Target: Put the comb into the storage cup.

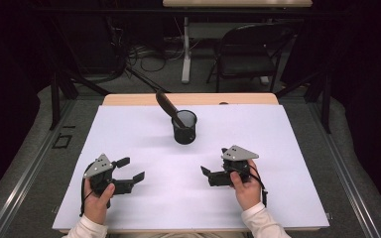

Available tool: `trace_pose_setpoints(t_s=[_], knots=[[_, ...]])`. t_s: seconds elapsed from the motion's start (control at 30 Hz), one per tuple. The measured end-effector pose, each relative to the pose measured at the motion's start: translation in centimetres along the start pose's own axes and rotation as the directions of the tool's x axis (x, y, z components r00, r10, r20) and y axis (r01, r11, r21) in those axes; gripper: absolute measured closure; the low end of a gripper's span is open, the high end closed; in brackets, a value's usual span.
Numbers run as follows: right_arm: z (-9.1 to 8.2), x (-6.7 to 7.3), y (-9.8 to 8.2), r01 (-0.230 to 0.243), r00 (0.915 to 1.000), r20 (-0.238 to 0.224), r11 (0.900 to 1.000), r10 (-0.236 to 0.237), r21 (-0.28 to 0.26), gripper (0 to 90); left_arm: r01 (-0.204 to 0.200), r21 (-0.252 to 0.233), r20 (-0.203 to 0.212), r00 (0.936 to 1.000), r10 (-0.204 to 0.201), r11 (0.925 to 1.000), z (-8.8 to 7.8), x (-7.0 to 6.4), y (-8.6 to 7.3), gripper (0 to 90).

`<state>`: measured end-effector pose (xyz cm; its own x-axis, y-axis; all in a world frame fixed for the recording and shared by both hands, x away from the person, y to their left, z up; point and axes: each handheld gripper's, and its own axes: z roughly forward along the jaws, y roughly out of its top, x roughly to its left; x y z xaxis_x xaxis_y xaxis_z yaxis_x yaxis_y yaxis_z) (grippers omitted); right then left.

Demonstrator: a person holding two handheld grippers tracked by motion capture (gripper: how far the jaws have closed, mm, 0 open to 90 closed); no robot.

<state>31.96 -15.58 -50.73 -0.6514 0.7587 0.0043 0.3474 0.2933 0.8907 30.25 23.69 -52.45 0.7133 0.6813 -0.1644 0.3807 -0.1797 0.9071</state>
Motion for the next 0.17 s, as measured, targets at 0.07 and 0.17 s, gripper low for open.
trace_pose_setpoints(t_s=[0.07, 0.17], knots=[[-0.02, -0.02, 0.0, 0.0, 1.0, 0.001, 1.0, 0.0, -0.002, 5.1, -0.002, 0.001, -0.002, 1.0, 0.002, 1.0, -0.01, 0.01, -0.01, 16.1], [-0.02, -0.05, 0.0, 0.001, 1.0, 0.001, 1.0, -0.001, -0.002, 5.1, -0.001, 0.001, 0.0, 1.0, 0.001, 1.0, -0.02, 0.06, 0.0, 16.1]])
